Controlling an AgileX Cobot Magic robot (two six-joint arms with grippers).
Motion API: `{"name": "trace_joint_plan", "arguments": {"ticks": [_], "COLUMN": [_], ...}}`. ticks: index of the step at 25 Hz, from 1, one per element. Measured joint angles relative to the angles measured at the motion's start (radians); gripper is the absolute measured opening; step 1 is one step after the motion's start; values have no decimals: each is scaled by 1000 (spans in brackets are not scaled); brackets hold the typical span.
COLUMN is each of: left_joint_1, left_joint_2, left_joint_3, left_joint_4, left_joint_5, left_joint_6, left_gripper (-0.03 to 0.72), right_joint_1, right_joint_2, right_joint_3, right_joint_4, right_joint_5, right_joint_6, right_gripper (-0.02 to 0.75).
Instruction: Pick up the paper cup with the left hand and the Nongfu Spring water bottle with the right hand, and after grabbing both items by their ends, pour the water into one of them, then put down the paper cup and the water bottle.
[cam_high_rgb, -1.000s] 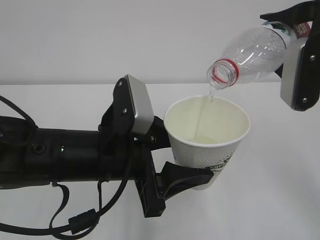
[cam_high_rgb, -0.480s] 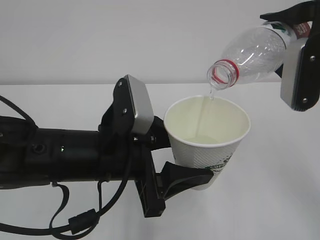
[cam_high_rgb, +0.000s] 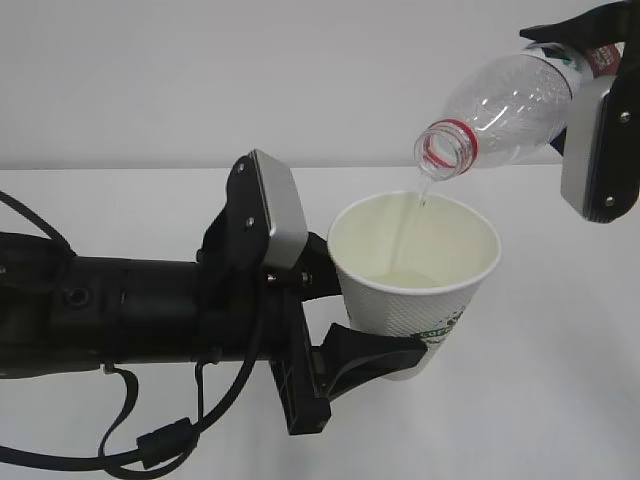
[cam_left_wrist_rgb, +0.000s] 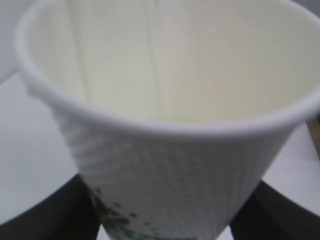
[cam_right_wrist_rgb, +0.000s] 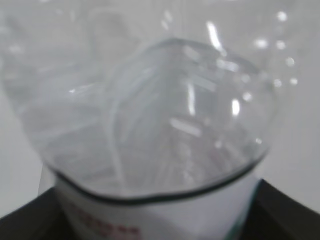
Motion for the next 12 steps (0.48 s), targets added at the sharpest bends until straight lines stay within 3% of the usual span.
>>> {"name": "trace_joint_plan", "arguments": {"ticks": [12], "left_joint_1": [0], "left_joint_2": [0], "left_joint_3": [0], "left_joint_4": [0], "left_joint_5": [0], "left_joint_6": [0], "left_gripper": [508], "right_joint_1": [0], "right_joint_2": [0], "right_joint_3": [0], "right_joint_4": [0], "right_joint_5": [0], "right_joint_6": [-2], "right_gripper": [522]}}
